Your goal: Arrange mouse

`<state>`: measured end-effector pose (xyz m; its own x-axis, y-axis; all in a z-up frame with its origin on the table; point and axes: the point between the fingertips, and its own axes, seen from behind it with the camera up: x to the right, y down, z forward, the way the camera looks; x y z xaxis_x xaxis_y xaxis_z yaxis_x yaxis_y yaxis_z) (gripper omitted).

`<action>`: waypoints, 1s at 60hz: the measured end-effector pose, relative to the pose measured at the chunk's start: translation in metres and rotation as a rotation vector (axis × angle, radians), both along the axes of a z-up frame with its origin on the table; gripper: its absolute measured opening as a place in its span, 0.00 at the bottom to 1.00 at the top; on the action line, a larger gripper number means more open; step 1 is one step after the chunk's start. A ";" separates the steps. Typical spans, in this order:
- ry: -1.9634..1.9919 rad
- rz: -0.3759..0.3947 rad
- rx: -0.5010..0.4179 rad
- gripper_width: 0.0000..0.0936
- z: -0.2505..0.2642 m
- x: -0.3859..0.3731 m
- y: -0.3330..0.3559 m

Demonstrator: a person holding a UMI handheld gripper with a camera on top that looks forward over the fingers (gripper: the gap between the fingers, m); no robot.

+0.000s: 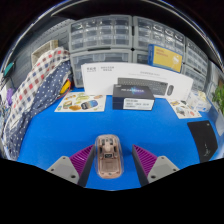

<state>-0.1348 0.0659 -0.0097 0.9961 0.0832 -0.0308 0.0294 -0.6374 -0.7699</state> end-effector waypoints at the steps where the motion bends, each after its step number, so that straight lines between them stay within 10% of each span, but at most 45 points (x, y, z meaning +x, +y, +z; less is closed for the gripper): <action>1: 0.001 -0.006 -0.001 0.76 0.000 0.000 0.002; 25: 0.001 -0.043 -0.035 0.33 -0.002 0.008 0.007; 37: -0.013 0.024 -0.071 0.33 0.009 0.014 0.008; 60: -0.126 -0.027 0.246 0.33 0.209 0.218 0.040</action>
<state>0.0837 0.1061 0.1992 0.9927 0.0463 0.1111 0.1201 -0.4333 -0.8932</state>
